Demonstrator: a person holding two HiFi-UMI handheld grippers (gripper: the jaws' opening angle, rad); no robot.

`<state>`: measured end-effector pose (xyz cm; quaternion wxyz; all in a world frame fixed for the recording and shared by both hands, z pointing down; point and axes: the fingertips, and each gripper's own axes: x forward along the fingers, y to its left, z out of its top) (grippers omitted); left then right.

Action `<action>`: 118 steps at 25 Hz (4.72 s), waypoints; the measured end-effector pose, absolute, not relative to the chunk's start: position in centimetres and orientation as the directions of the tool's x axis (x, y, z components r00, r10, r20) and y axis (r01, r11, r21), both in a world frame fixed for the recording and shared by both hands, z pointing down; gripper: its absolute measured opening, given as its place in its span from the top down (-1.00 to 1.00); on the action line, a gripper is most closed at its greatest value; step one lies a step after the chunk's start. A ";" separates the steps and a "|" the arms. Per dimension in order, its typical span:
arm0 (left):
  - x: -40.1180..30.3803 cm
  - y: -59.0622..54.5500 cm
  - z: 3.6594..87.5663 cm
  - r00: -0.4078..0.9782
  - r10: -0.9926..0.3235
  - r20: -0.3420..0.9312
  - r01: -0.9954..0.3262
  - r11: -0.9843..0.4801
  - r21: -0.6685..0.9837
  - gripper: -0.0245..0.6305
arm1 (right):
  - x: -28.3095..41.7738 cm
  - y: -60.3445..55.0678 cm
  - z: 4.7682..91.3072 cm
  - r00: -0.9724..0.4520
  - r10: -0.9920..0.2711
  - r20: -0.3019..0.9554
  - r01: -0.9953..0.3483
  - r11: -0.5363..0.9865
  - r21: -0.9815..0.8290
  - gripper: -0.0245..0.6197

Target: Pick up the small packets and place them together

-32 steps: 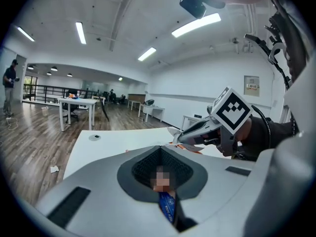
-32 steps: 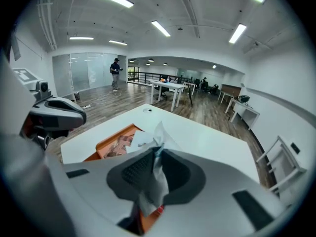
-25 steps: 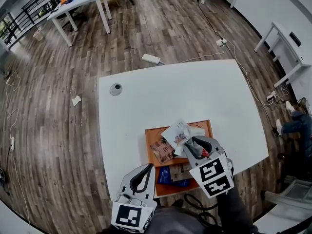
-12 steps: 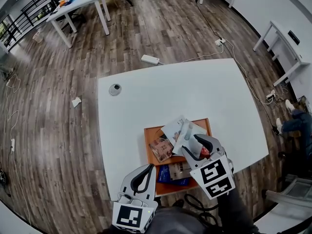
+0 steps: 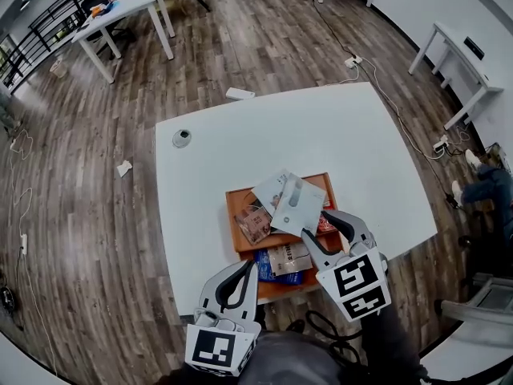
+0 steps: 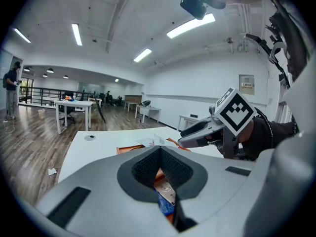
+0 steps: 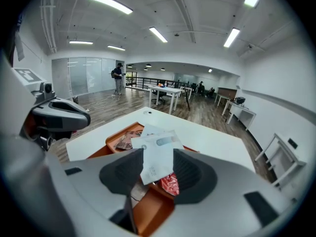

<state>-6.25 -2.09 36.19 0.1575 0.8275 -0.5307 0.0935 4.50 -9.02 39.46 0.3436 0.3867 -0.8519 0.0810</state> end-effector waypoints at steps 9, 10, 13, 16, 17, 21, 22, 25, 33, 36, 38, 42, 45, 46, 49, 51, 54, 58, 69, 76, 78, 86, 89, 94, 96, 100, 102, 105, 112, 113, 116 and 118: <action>-4.0 1.6 35.7 0.442 -0.841 0.311 -0.897 -0.412 0.161 0.92 | 6.2 -4.4 40.1 -0.457 -0.572 0.681 -0.697 0.706 0.125 0.34; -4.0 1.9 35.8 0.442 -0.840 0.314 -0.897 -0.411 0.163 0.92 | 6.0 -3.7 40.6 -0.465 -0.550 0.694 -0.682 0.722 0.115 0.34; -3.9 2.4 35.9 0.445 -0.837 0.318 -0.896 -0.410 0.172 0.92 | 4.7 -1.7 42.7 -0.489 -0.462 0.740 -0.623 0.779 0.075 0.34; -4.6 2.3 36.3 0.432 -0.843 0.321 -0.902 -0.396 0.175 0.92 | 3.1 -0.6 45.0 -0.494 -0.388 0.778 -0.579 0.814 0.038 0.34; -4.9 2.2 36.4 0.428 -0.843 0.326 -0.903 -0.390 0.179 0.92 | 2.6 -0.3 45.7 -0.494 -0.364 0.789 -0.567 0.823 0.025 0.34; -6.6 1.5 37.1 0.397 -0.845 0.357 -0.917 -0.353 0.186 0.92 | 0.9 -0.3 48.4 -0.485 -0.285 0.827 -0.524 0.852 -0.013 0.34; -7.1 1.2 37.4 0.387 -0.848 0.362 -0.922 -0.342 0.184 0.92 | 0.6 -0.5 48.9 -0.479 -0.274 0.834 -0.519 0.854 -0.018 0.34; -8.1 0.7 38.3 0.383 -0.843 0.379 -0.923 -0.331 0.197 0.92 | -0.2 -0.9 50.6 -0.455 -0.244 0.856 -0.510 0.860 -0.026 0.19; -9.0 -0.3 39.8 0.383 -0.828 0.410 -0.922 -0.318 0.220 0.92 | -0.7 -1.2 52.4 -0.413 -0.202 0.888 -0.508 0.860 -0.040 0.10; -8.9 -0.3 40.0 0.391 -0.825 0.407 -0.919 -0.327 0.221 0.92 | -0.8 -0.9 52.4 -0.419 -0.181 0.890 -0.489 0.870 -0.053 0.17; -8.9 -0.4 39.9 0.395 -0.825 0.403 -0.917 -0.330 0.223 0.92 | -0.6 -1.2 52.3 -0.408 -0.210 0.889 -0.483 0.875 -0.014 0.82; -9.1 -0.1 39.6 0.395 -0.827 0.400 -0.917 -0.328 0.228 0.92 | -0.3 -1.4 52.0 -0.396 -0.246 0.885 -0.482 0.876 0.028 0.90; -9.3 0.2 39.1 0.390 -0.833 0.392 -0.919 -0.328 0.218 0.92 | -0.5 -1.3 50.3 -0.415 -0.285 0.864 -0.484 0.873 0.056 0.90; -9.2 0.3 38.8 0.390 -0.836 0.385 -0.919 -0.331 0.213 0.92 | -0.7 -1.3 49.7 -0.423 -0.298 0.856 -0.483 0.873 0.065 0.90; -8.6 0.9 37.8 0.395 -0.844 0.362 -0.918 -0.345 0.196 0.92 | -1.1 -0.6 48.0 -0.450 -0.317 0.835 -0.471 0.879 0.080 0.90; -8.0 1.4 37.2 0.401 -0.848 0.346 -0.915 -0.359 0.183 0.92 | -1.2 0.1 47.1 -0.470 -0.326 0.821 -0.467 0.881 0.083 0.90; -7.0 2.3 35.9 0.411 -0.853 0.322 -0.911 -0.377 0.165 0.92 | -1.2 1.0 45.4 -0.506 -0.338 0.793 -0.463 0.883 0.081 0.90; -6.1 3.5 34.8 0.405 -0.863 0.303 -0.914 -0.378 0.148 0.92 | -1.0 1.8 42.8 -0.549 -0.366 0.751 -0.467 0.880 0.087 0.90; -3.6 2.9 33.9 0.420 -0.858 0.294 -0.907 -0.399 0.131 0.92 | 3.3 -2.0 36.4 -0.565 -0.551 0.613 -0.596 0.787 0.158 0.90; -4.4 0.2 34.2 0.422 -0.852 0.310 -0.906 -0.396 0.146 0.92 | 5.5 -8.3 34.6 -0.485 -0.666 0.567 -0.700 0.684 0.204 0.89; -5.2 -0.8 34.3 0.415 -0.852 0.318 -0.910 -0.387 0.149 0.92 | 5.2 -9.7 34.9 -0.478 -0.668 0.571 -0.706 0.679 0.203 0.89; -8.3 -4.3 35.5 0.389 -0.860 0.329 -0.921 -0.353 0.166 0.92 | 2.5 -12.8 38.4 -0.464 -0.601 0.651 -0.679 0.713 0.175 0.79; -8.9 -4.8 35.9 0.385 -0.859 0.337 -0.922 -0.344 0.177 0.92 | 1.5 -12.7 39.5 -0.473 -0.557 0.682 -0.654 0.741 0.152 0.63; -9.7 -5.3 36.5 0.381 -0.857 0.348 -0.923 -0.333 0.191 0.92 | 0.1 -12.2 40.8 -0.484 -0.506 0.714 -0.619 0.775 0.129 0.40; -9.7 -5.4 36.5 0.382 -0.857 0.346 -0.923 -0.334 0.190 0.92 | -0.2 -11.9 41.0 -0.493 -0.486 0.722 -0.603 0.789 0.119 0.31; -9.3 -5.0 36.5 0.388 -0.853 0.348 -0.920 -0.340 0.194 0.91 | -0.4 -11.4 41.1 -0.512 -0.471 0.719 -0.591 0.800 0.104 0.23; -9.2 -4.8 36.5 0.386 -0.855 0.346 -0.921 -0.340 0.188 0.92 | -0.4 -11.2 41.1 -0.514 -0.475 0.714 -0.593 0.799 0.105 0.22; -9.3 -4.4 36.4 0.380 -0.859 0.344 -0.924 -0.337 0.180 0.92 | -0.4 -10.8 40.9 -0.515 -0.485 0.706 -0.596 0.795 0.112 0.22; -8.0 -2.8 36.0 0.392 -0.857 0.336 -0.919 -0.352 0.175 0.92 | 0.9 -9.4 39.8 -0.513 -0.524 0.680 -0.611 0.779 0.140 0.22; -7.8 -2.5 36.0 0.394 -0.857 0.332 -0.919 -0.356 0.172 0.92 | 1.2 -9.1 39.6 -0.511 -0.529 0.677 -0.614 0.776 0.143 0.22; -7.1 -1.6 35.7 0.404 -0.857 0.320 -0.915 -0.368 0.167 0.92 | 1.9 -8.1 39.2 -0.506 -0.546 0.668 -0.624 0.766 0.154 0.22; -6.5 -0.9 35.5 0.412 -0.857 0.311 -0.911 -0.378 0.165 0.92 | 2.6 -7.3 39.0 -0.500 -0.555 0.665 -0.630 0.760 0.160 0.22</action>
